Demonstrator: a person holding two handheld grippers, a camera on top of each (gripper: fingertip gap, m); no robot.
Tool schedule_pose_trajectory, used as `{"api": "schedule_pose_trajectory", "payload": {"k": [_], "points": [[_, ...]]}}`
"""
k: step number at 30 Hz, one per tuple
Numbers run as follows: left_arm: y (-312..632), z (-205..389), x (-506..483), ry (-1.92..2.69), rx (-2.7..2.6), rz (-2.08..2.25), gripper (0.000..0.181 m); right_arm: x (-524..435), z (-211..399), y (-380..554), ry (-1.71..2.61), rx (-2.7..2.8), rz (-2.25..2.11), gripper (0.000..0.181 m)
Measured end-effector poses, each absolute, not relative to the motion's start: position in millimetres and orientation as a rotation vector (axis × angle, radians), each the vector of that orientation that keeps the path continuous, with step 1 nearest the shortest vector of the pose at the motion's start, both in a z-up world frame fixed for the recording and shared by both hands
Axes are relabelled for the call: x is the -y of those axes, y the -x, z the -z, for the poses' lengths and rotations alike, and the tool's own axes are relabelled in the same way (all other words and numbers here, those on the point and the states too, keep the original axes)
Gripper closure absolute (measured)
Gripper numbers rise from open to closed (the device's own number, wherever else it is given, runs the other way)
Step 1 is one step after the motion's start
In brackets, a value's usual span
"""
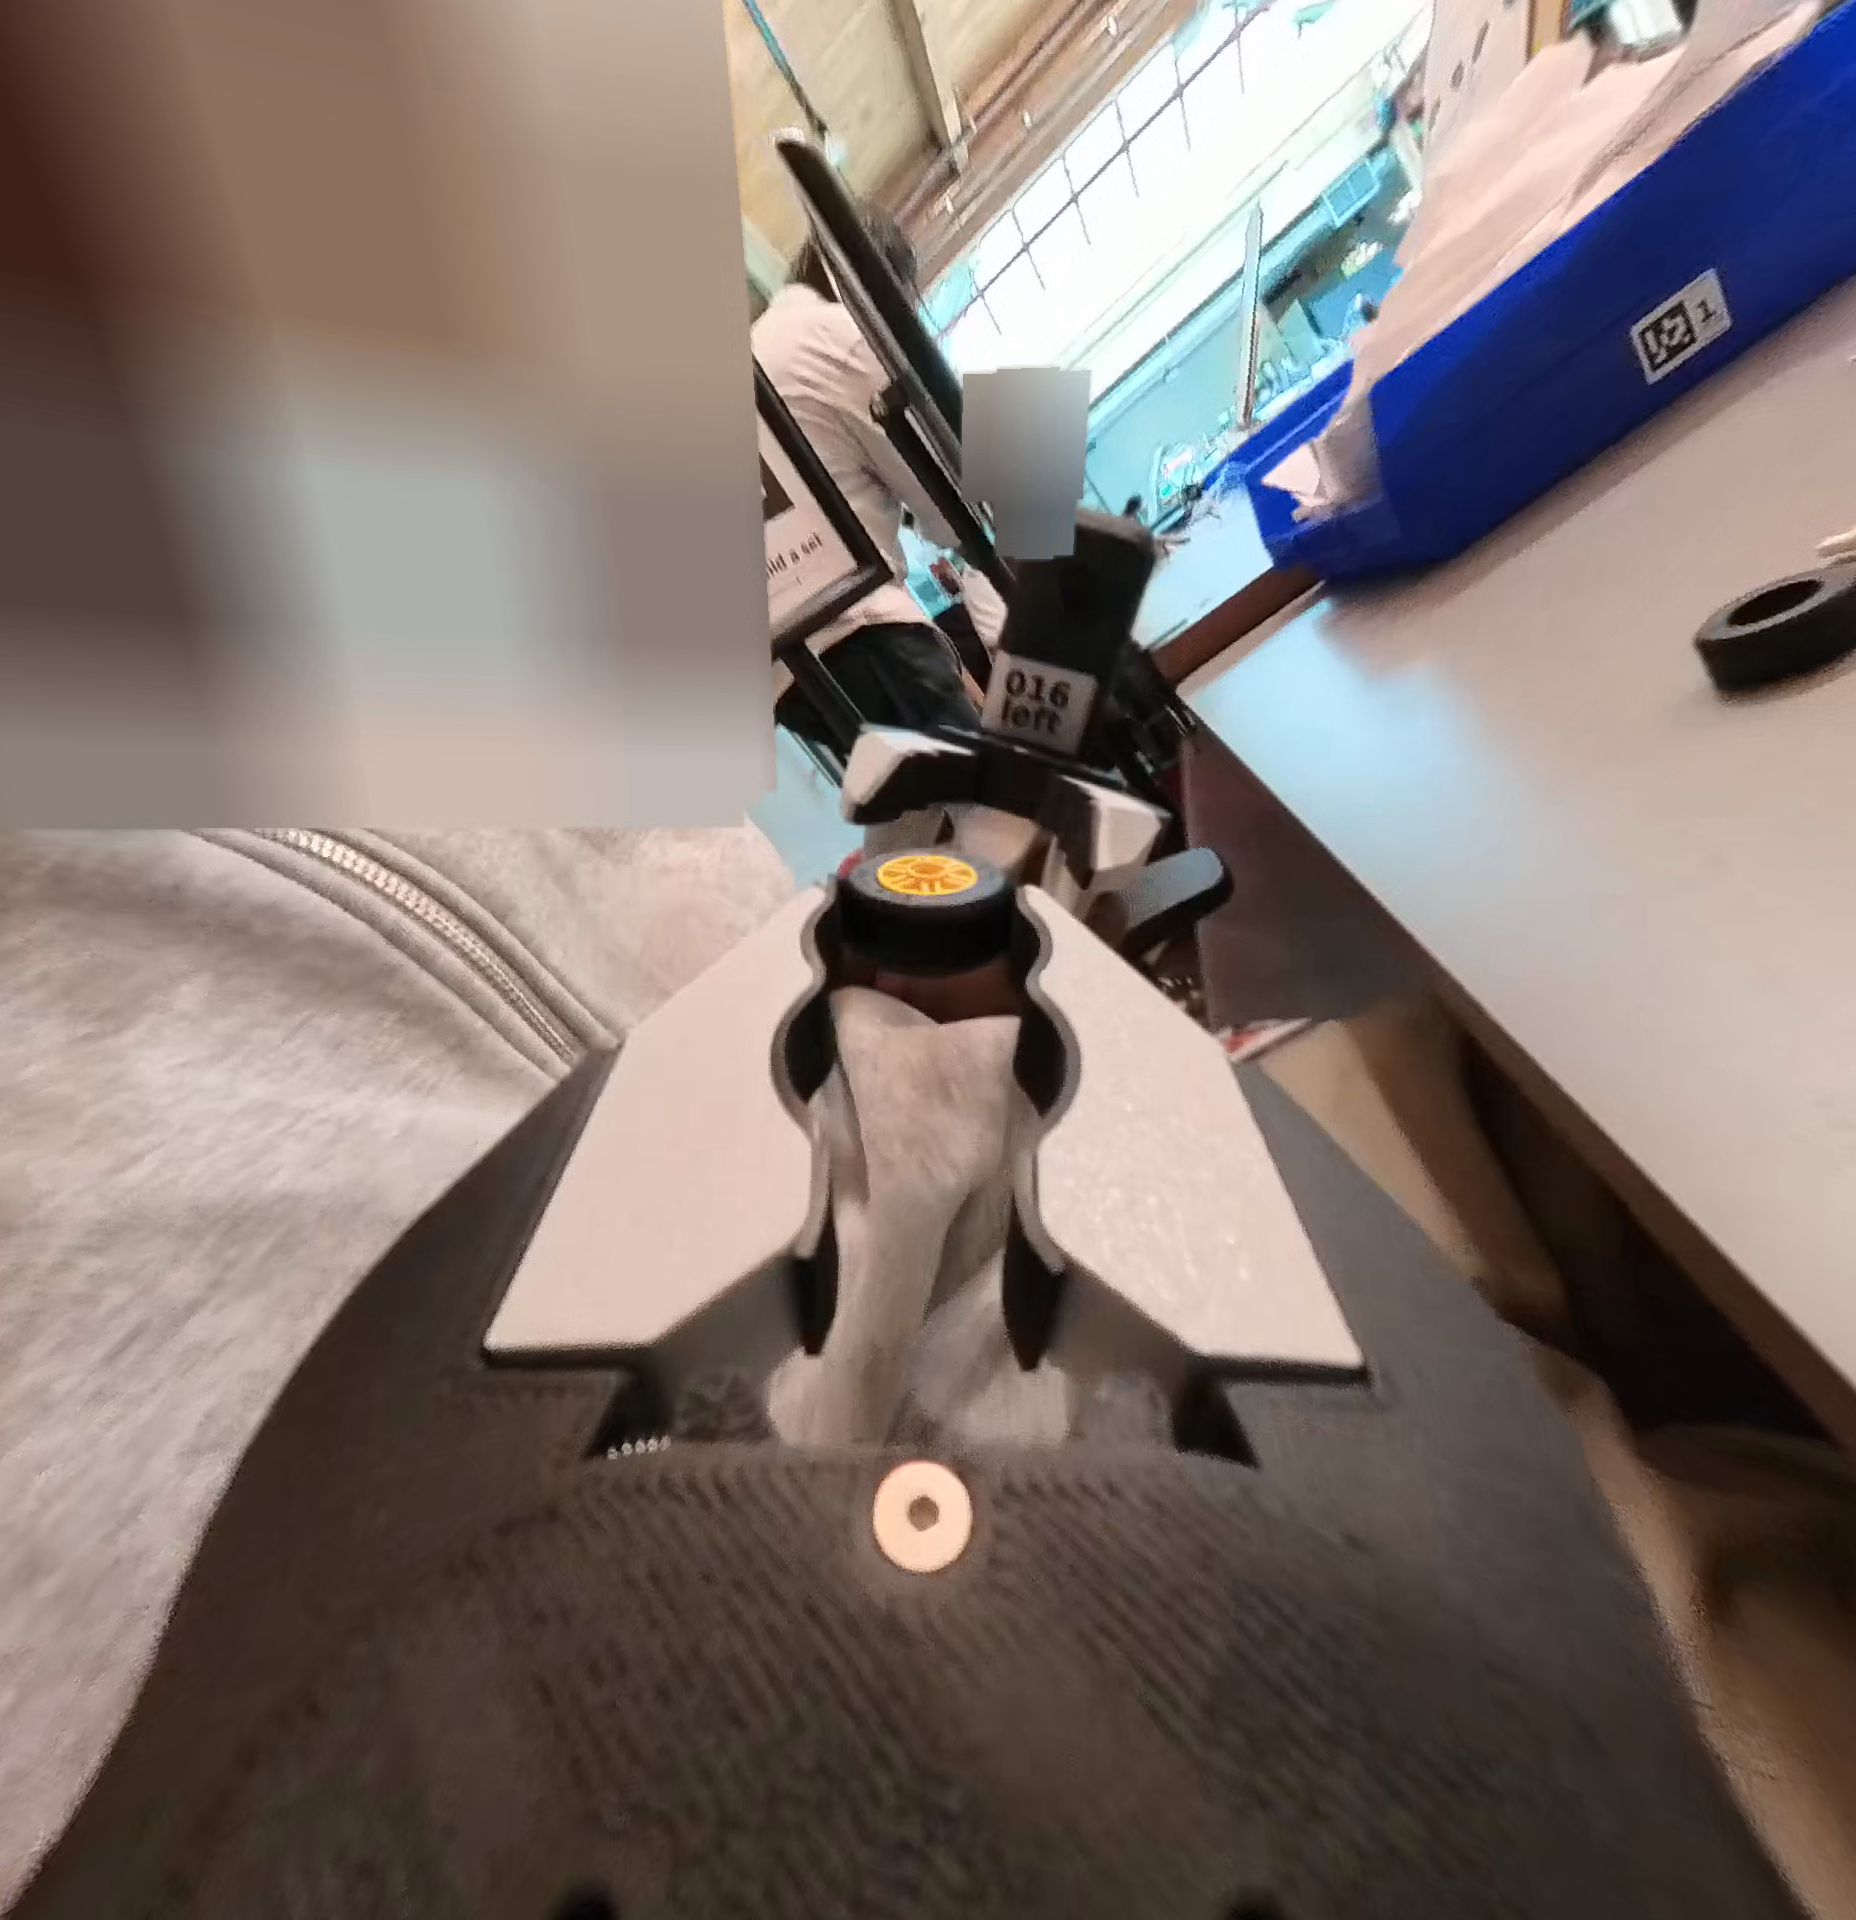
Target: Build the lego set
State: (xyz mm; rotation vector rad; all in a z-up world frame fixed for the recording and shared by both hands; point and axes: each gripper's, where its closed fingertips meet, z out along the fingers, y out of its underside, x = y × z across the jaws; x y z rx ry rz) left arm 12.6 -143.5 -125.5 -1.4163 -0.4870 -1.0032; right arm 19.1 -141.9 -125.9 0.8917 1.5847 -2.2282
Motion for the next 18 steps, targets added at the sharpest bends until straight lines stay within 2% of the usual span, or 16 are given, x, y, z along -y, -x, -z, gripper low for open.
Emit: {"api": "schedule_pose_trajectory", "payload": {"k": [6,11,18], "points": [[-33.5,131.0,140.7,1.531,0.385,0.957,0.147,156.9,130.4,-30.5,-0.855,-1.656,2.234,0.152],[-35.8,131.5,141.5,1.540,0.370,0.951,0.148,156.5,130.0,-33.2,-0.846,-1.575,2.243,0.152],[-33.1,129.4,142.1,1.554,0.353,0.889,0.161,153.5,133.8,-31.1,-0.888,-1.537,2.247,0.152]]}}
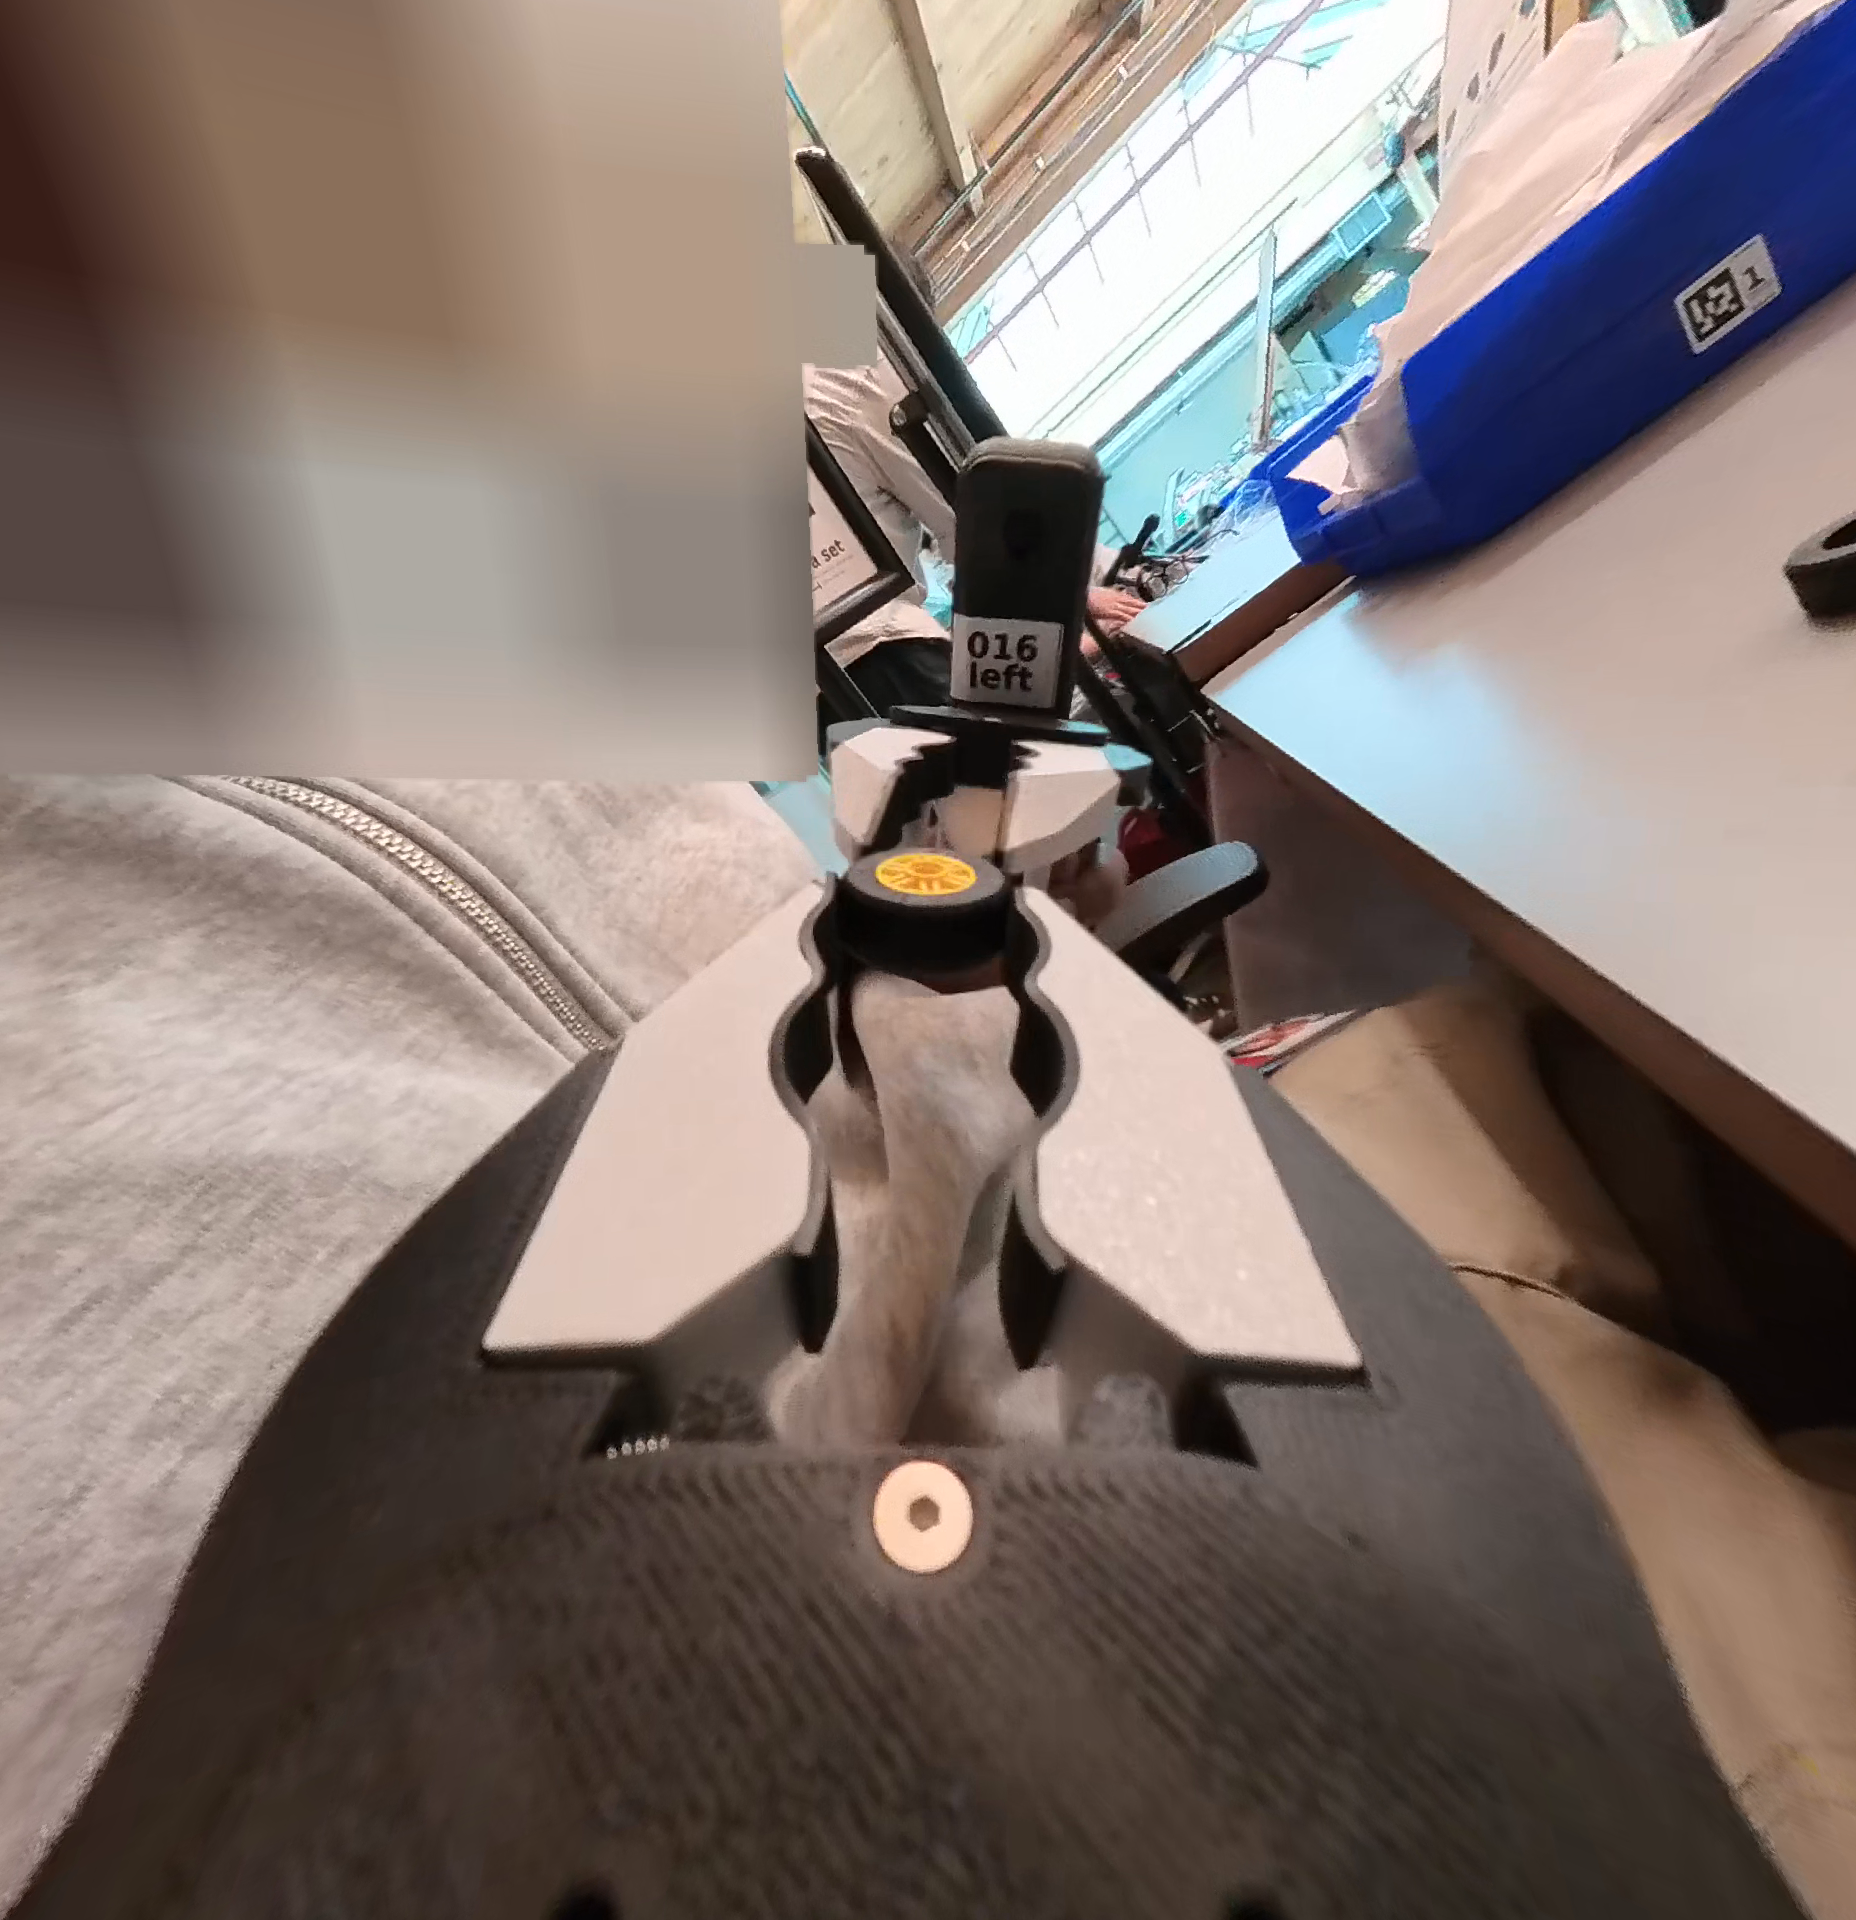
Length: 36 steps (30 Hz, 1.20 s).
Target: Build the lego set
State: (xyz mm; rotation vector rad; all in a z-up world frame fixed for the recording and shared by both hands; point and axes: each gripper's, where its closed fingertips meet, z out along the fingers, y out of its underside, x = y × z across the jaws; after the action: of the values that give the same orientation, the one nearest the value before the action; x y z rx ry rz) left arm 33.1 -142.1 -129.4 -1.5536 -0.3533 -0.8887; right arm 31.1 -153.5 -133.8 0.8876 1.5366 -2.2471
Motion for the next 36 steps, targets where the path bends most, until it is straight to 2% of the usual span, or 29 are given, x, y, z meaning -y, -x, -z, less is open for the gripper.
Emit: {"api": "schedule_pose_trajectory", "payload": {"k": [24,25,26,31,35,36], "points": [[-30.0,139.9,147.1,1.625,0.451,0.938,0.162,168.1,150.9,-26.6,-0.977,-1.700,2.202,0.152],[-31.3,138.3,146.9,1.621,0.444,0.947,0.164,170.8,152.1,-27.6,-0.969,-1.716,2.191,0.152],[-35.4,133.3,146.8,1.601,0.413,0.967,0.181,174.7,155.7,-28.2,-0.967,-1.751,2.164,0.153],[-38.0,135.1,145.0,1.692,0.354,0.847,0.181,182.2,158.0,-27.0,-0.973,-1.867,2.120,0.152],[-25.4,129.9,152.5,1.582,0.411,0.901,0.181,171.8,156.0,-20.0,-1.026,-1.778,2.161,0.152],[-19.4,131.2,154.5,1.553,0.451,0.920,0.176,168.8,153.0,-19.3,-1.021,-1.752,2.187,0.152]]}}
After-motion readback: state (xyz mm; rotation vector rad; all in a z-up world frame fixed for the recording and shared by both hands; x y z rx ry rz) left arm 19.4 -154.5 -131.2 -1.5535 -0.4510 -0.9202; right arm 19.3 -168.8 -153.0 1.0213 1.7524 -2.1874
